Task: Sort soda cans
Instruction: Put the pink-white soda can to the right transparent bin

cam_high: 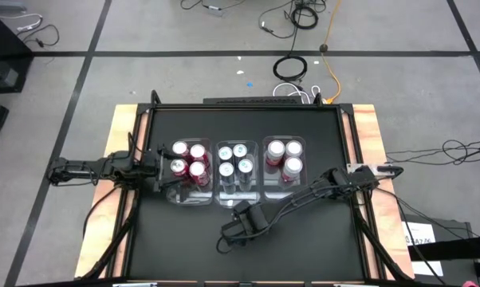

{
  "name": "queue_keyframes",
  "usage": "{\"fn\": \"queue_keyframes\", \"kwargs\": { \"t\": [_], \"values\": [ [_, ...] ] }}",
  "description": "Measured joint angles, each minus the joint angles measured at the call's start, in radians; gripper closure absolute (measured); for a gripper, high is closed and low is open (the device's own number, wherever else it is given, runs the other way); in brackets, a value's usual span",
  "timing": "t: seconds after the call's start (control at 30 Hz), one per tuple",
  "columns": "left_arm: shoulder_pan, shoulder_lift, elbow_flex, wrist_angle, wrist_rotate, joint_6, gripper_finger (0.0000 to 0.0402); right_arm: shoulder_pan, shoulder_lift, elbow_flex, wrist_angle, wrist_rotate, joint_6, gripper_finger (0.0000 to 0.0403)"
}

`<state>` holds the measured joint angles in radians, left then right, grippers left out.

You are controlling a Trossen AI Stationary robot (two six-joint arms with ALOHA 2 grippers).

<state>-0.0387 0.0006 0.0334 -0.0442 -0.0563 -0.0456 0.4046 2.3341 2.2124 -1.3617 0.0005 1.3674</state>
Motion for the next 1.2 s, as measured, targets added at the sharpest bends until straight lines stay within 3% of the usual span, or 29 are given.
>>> {"fn": "queue_keyframes", "kwargs": {
  "t": [0.27,0.47,0.7,0.9,1.2],
  "values": [
    [0.0,0.0,-0.001,0.004,0.0,0.0,0.0004,0.004,-0.076,-0.003,-0.053,-0.024,0.01,0.0121],
    [0.0,0.0,-0.001,0.005,0.0,0.0,0.0004,0.0,-0.198,-0.001,-0.213,0.041,0.034,0.0122],
    [0.0,0.0,-0.001,0.007,0.0,0.0,0.0004,-0.038,-0.343,0.001,-0.213,0.127,-0.01,0.0121],
    [0.0,0.0,-0.001,0.007,0.0,0.0,0.0004,-0.148,-0.388,0.001,-0.211,0.159,-0.163,0.0121],
    [0.0,0.0,0.0,0.007,0.0,0.0,0.0004,-0.326,-0.389,0.0,-0.21,0.099,-0.499,0.012]
  ]
}}
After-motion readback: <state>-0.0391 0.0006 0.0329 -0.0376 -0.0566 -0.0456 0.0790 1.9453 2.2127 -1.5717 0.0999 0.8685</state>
